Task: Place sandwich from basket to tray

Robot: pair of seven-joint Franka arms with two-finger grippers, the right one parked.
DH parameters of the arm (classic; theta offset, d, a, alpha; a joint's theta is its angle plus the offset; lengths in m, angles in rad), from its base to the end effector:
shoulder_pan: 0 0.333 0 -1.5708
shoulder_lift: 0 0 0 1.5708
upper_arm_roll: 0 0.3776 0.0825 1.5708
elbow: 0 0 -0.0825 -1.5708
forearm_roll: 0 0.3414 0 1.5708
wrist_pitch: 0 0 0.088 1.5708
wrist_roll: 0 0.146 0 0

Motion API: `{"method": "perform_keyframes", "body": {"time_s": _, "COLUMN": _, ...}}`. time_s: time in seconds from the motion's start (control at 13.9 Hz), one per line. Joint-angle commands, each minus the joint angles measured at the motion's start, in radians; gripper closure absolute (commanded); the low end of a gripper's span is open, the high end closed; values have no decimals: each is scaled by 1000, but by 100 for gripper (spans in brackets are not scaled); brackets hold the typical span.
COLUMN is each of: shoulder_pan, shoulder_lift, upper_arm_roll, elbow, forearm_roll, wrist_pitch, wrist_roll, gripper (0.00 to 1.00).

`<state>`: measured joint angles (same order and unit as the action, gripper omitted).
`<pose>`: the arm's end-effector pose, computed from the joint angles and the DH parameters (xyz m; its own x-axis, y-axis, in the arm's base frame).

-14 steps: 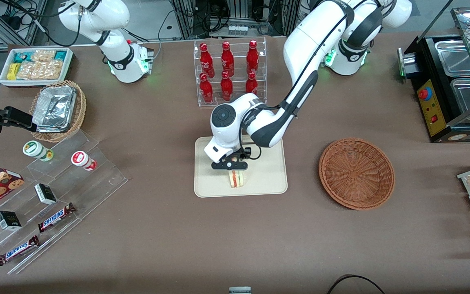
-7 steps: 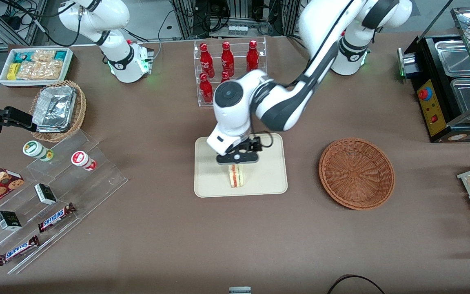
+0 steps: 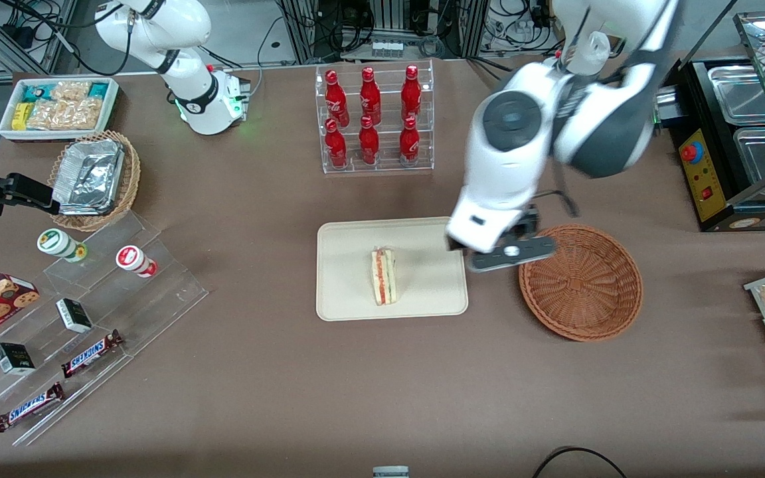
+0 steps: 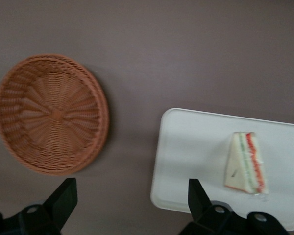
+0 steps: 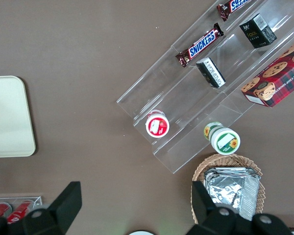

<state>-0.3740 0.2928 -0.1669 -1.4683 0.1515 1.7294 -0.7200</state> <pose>0.5502 -0.2908 0.5411 0.9867 0.1565 0.0450 0.1601 -0.9826 -0.0945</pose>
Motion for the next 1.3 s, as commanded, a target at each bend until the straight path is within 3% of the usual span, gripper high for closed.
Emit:
{"method": "perform_keyframes", "body": {"time_s": 0.0, "shoulder_pan": 122, "shoulder_lift": -226, "upper_arm_roll": -8, "elbow": -228, "forearm_roll": -55, "wrist_pitch": 10, "wrist_roll": 169, "gripper": 0}}
{"method": "perform_keyframes", "body": {"time_s": 0.36, "shoulder_pan": 328, "shoulder_lift": -385, "upper_arm_roll": -5, "elbow": -328, "forearm_roll": -176, "wrist_pitch": -52, "wrist_roll": 492, "gripper": 0}}
{"method": "perform_keyframes", "body": {"time_s": 0.58, "shoulder_pan": 388, "shoulder_lift": -415, "upper_arm_roll": -3, "elbow": -320, "forearm_roll": -181, "wrist_pitch": -80, "wrist_roll": 530, "gripper": 0}}
{"method": "perform_keyframes", "body": {"time_s": 0.86, "shoulder_pan": 405, "shoulder_lift": -327, "upper_arm_roll": 10, "elbow": -155, "forearm_roll": -175, "wrist_pitch": -158, "wrist_roll": 586, "gripper": 0}}
{"method": "perform_keyframes", "body": {"time_s": 1.08, "shoulder_pan": 299, "shoulder_lift": -256, "upper_arm_roll": 127, "elbow": -48, "forearm_roll": -179, "wrist_pitch": -169, "wrist_roll": 599, "gripper": 0}}
{"method": "perform_keyframes", "body": {"time_s": 1.23, "shoulder_pan": 285, "shoulder_lift": -222, "upper_arm_roll": 138, "elbow": -3, "forearm_roll": -170, "wrist_pitch": -172, "wrist_roll": 587, "gripper": 0}}
